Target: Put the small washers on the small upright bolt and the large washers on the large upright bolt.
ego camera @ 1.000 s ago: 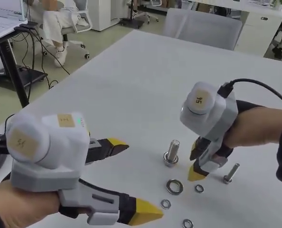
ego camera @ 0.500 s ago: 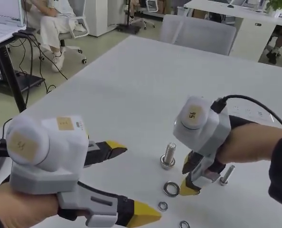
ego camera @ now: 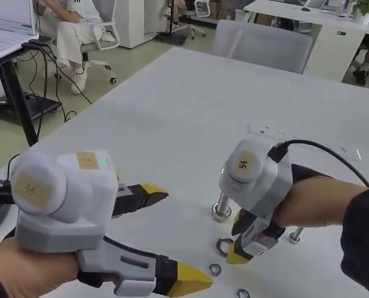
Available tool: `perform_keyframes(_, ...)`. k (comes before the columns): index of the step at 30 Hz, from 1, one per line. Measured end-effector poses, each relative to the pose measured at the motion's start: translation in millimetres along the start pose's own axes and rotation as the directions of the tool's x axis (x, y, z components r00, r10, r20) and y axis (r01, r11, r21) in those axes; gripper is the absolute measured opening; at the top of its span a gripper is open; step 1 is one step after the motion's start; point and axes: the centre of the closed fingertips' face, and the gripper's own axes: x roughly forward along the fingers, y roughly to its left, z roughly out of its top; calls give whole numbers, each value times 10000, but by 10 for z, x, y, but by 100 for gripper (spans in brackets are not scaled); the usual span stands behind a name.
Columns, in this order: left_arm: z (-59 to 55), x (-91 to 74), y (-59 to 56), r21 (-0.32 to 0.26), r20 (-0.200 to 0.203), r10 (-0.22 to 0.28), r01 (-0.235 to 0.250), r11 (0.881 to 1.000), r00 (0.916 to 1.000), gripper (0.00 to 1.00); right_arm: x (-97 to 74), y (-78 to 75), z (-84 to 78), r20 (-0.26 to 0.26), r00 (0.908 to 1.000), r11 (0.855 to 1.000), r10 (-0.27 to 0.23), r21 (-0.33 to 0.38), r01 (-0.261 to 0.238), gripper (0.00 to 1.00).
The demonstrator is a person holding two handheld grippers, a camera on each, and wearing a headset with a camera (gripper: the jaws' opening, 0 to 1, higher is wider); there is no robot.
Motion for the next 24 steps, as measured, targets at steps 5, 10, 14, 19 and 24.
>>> perform_keyframes(5, 3, 4, 1, -27, 21, 2, -2, 10000, 10000, 85, 25, -1, 7, -54, 10000, 10000, -50, -85, 50, 33)
perform_keyframes(10, -3, 6, 1, -28, 13, -10, 10, 10000, 10000, 85, 36, -2, 14, -82, 9999, 9997, -137, -204, 135, 32)
perform_keyframes(14, 0, 6, 1, -24, 34, -29, 29, 10000, 10000, 85, 36, 9, 21, -109, 9998, 9995, -165, -273, 162, 31)
perform_keyframes(19, 2, 1, -6, -29, 52, -68, 68, 10000, 10000, 85, 33, 14, 19, -111, 9998, 9997, -157, -196, 155, 30)
perform_keyframes(24, 6, -8, -11, -23, 70, -69, 70, 10000, 10000, 84, 32, 27, 21, -150, 9997, 9996, -179, -210, 176, 28)
